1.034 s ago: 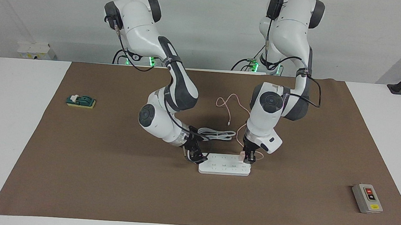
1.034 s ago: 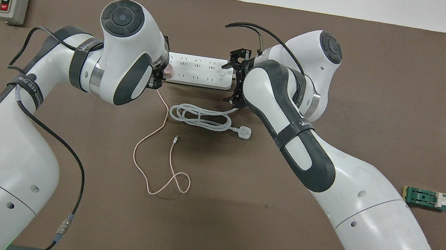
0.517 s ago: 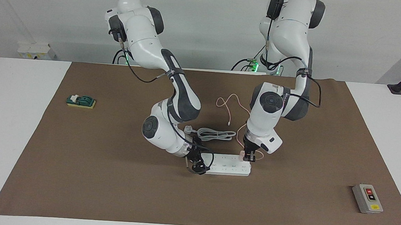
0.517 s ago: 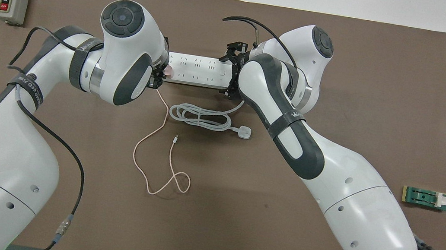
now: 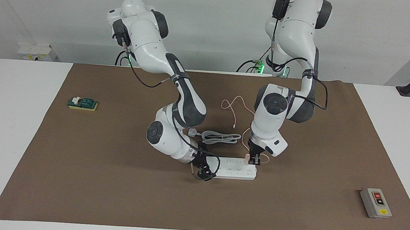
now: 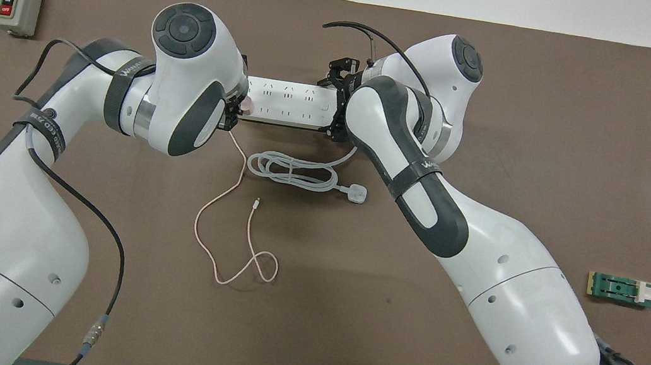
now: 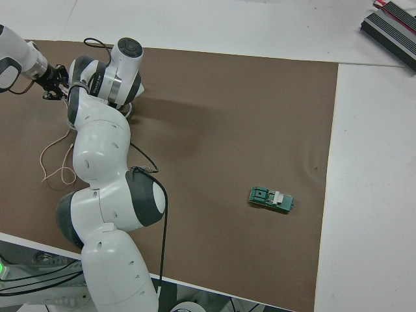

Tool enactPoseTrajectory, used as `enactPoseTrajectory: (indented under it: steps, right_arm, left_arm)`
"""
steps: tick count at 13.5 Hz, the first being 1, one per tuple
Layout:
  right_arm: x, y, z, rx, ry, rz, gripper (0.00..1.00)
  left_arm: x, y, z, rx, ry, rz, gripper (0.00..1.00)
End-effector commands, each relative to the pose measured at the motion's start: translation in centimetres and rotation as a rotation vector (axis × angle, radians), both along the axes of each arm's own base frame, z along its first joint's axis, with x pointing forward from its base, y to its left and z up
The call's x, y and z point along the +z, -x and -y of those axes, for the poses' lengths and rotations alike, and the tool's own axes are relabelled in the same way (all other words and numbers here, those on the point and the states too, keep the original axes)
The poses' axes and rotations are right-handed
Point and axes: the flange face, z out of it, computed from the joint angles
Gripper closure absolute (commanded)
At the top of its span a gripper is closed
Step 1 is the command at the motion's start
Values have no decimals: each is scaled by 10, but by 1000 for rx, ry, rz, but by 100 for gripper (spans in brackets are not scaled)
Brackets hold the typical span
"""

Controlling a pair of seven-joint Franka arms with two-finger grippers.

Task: Unplug charger and place it aside
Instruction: 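Pull the pink charger out of the strip with the left gripper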

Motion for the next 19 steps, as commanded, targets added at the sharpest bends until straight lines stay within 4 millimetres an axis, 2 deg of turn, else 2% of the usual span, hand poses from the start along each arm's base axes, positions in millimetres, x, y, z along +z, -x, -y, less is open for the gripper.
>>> enactPoseTrajectory:
  steps: [1,4,5,10,12,17,18,19]
  right_arm:
    - [-4,-5,-5,11,6,26,0]
    - [-22,-2,-1,-18,20,50,51]
    - [-22,0,-3,-4,20,54,58]
    - [-22,0,-4,3,21,53,59]
    - [-22,0,-4,4,22,52,59]
    - [-21,0,-4,6,21,51,59]
    - [-22,0,-4,7,21,50,59]
    - [-22,0,-3,5,21,50,59]
  left_arm:
    - [1,13,3,-4,-16,14,100]
    - [1,13,3,-4,-17,13,100]
    - [1,13,3,-4,-17,14,100]
    - [3,9,-2,-4,-26,23,100]
    - [12,5,-7,-10,-41,20,100]
    - [59,-10,-32,-33,-90,-8,100]
    - [76,-12,-36,-43,-92,-6,100]
    - [95,-13,-48,-48,-94,-9,100]
